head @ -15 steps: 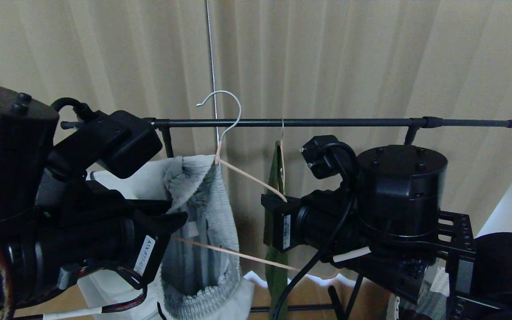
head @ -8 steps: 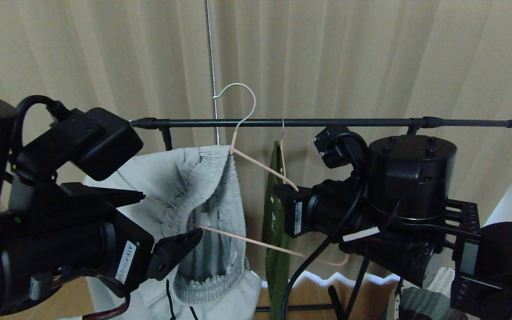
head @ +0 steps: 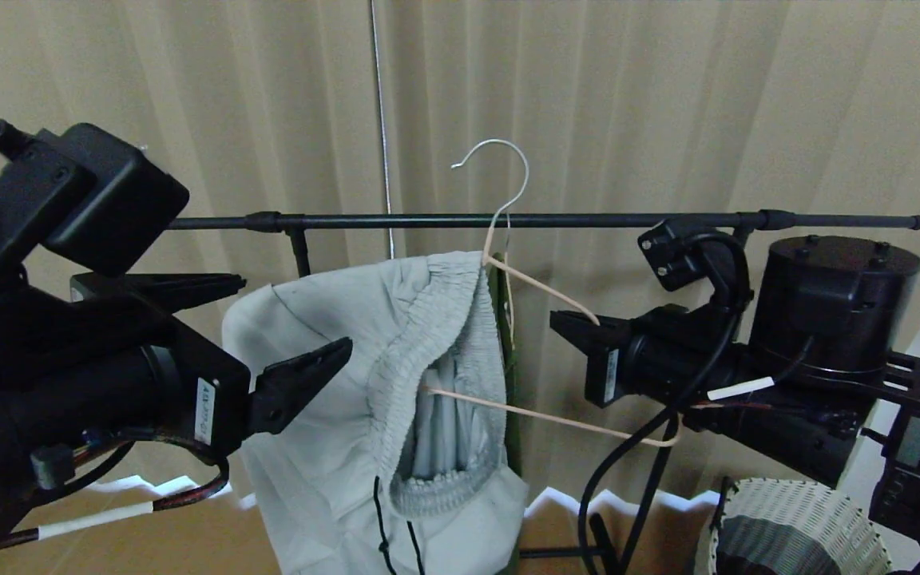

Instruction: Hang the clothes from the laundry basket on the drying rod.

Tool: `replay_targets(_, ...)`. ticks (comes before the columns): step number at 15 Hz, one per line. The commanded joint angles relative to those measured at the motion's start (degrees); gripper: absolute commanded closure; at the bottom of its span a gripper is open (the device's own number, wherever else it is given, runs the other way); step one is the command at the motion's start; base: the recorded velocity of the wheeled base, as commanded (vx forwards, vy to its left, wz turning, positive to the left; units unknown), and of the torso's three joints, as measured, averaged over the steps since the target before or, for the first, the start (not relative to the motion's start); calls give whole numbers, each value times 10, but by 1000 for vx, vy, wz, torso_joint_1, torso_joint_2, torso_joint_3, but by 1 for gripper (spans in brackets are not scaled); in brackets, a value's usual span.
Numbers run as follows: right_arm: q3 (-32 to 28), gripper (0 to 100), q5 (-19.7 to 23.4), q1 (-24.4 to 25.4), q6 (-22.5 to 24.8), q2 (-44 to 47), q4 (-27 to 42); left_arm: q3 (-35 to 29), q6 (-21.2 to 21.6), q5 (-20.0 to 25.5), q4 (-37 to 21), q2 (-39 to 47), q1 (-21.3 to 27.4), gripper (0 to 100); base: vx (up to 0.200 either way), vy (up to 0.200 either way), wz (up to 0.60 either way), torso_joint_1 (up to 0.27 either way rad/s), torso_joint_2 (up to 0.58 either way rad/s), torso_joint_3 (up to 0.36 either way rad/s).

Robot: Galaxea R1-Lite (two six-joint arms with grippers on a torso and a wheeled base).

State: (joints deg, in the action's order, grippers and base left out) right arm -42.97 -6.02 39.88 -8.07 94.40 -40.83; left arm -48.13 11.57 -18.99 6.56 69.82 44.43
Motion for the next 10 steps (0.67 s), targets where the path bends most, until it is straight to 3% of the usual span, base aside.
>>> replay_targets(1,36,100,8,-19,17,-12,-23,19,18,22,12,-1,-16,0,0,0,0,0,0,0)
replay_targets(3,70,100,35,-23,44,-10,-80,16,92,153,14,-8,-49,0,0,0,0,0,0,0)
replay_targets(5,76,100,49,-25,54,-13,-86,15,154,244,15,-6,-88,0,0,0,0,0,0,0)
replay_targets(7,78,100,53,-25,58,-15,-87,6,180,277,15,-1,-97,0,0,0,0,0,0,0)
replay_targets(10,82,100,67,-21,58,-23,-87,-1,183,279,16,30,-97,0,0,0,0,0,0,0)
